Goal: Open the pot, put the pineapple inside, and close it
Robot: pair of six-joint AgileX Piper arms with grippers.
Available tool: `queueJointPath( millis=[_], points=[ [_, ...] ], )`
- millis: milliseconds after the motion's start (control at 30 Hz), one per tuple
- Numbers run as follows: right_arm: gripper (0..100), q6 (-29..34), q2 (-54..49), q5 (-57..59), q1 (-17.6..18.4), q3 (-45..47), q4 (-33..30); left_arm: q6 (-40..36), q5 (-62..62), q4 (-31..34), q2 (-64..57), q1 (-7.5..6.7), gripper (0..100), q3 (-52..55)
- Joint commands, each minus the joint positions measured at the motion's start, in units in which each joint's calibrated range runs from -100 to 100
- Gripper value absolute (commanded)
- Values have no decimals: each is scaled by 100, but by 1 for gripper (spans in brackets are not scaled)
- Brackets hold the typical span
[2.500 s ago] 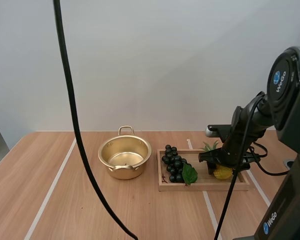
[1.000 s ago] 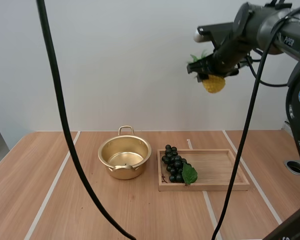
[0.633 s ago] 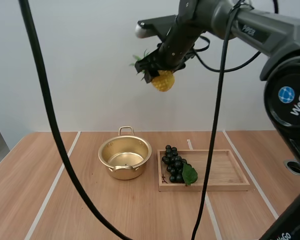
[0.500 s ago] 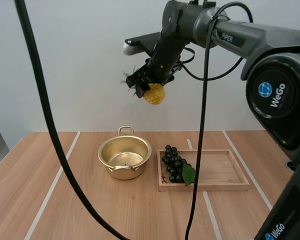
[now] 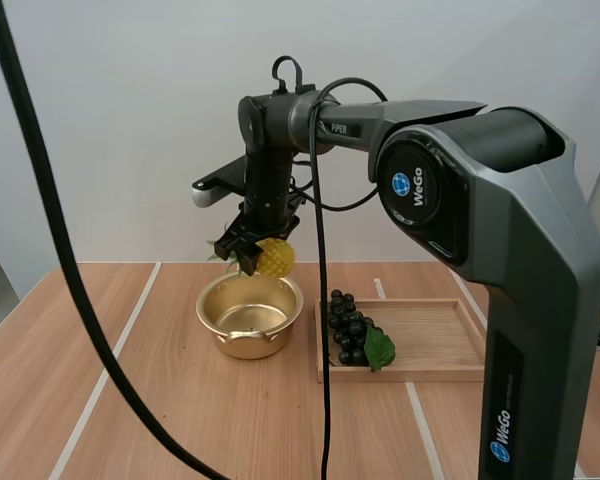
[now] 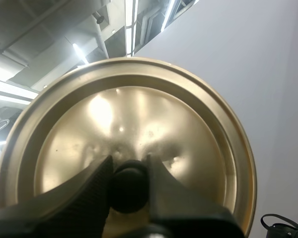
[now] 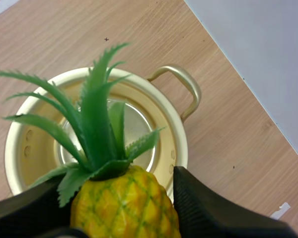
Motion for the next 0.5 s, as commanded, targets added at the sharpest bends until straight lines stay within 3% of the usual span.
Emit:
queueJointPath(
  millis=[0, 467],
  points=[
    [0, -51, 123, 88, 5, -50, -83, -50, -16, 62, -28, -14, 0, -20],
    [0, -51, 972, -217, 7, -50, -18, -96, -16, 96, -28, -14, 0, -20]
  ],
)
